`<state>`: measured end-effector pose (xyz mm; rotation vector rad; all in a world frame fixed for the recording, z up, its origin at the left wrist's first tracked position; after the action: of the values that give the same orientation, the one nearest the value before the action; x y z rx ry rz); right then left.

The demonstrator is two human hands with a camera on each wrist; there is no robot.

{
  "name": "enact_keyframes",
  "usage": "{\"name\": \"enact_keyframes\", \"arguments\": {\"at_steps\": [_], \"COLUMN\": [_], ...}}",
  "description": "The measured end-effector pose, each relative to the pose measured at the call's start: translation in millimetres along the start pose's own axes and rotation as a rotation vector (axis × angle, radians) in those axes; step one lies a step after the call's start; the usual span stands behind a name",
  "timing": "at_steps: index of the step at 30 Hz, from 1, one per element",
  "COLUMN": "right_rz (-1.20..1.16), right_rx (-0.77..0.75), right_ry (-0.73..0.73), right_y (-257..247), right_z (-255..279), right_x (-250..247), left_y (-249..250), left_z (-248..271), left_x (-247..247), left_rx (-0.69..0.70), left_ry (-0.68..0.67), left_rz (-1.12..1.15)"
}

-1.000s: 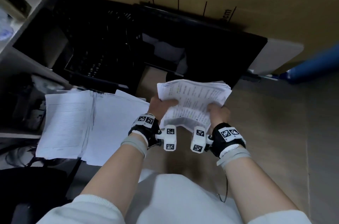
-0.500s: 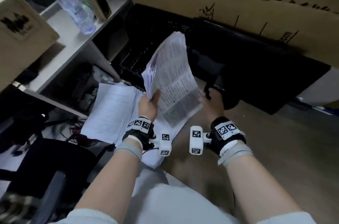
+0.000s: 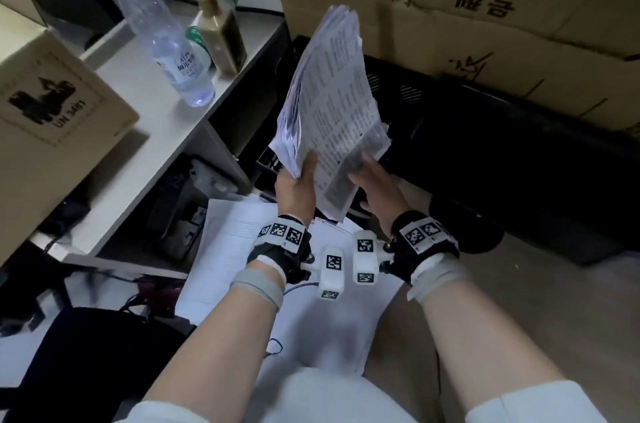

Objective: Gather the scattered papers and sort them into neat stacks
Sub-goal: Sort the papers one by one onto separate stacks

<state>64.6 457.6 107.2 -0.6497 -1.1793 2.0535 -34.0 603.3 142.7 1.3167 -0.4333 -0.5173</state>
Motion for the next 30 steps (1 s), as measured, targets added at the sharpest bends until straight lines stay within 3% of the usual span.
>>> {"name": "enact_keyframes", "arguments": {"at_steps": [10, 17, 22, 25, 30], "right_rz": [-0.108, -0.146, -0.112, -0.104, -0.100], "right_rx": [0.031, 0.047, 0.113, 0.134, 0.166], "right_ry": [0.080, 0.175, 0.198, 0.190, 0.196], "right_y": [-13, -18, 11, 23, 37], "right_z": [-17, 0, 14, 19, 23], "right_x": [-18, -68, -90, -93, -98], "left_y": [-18, -16, -29, -46, -40], "left_z": [-17, -39, -26, -23, -26], "left_x": [47, 76, 105, 105, 109], "left_rx": [-0.073, 0.002, 0.048, -0.004, 0.044], "left_ry": [-0.222, -0.102, -0.233, -0.205, -0.106], "left_rz": [-0.030, -0.053, -0.243, -0.336, -0.107]}}
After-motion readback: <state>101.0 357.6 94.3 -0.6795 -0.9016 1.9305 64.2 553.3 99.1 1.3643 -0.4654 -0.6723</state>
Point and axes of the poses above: each hand's wrist, its own z-axis away from the middle knuckle, its own x-axis out of the palm, y = z × x, the point moved 10 cm from there along -z, towards the middle knuckle, and after that the axes turned 5 degrees about z, right-handed, at the moved point
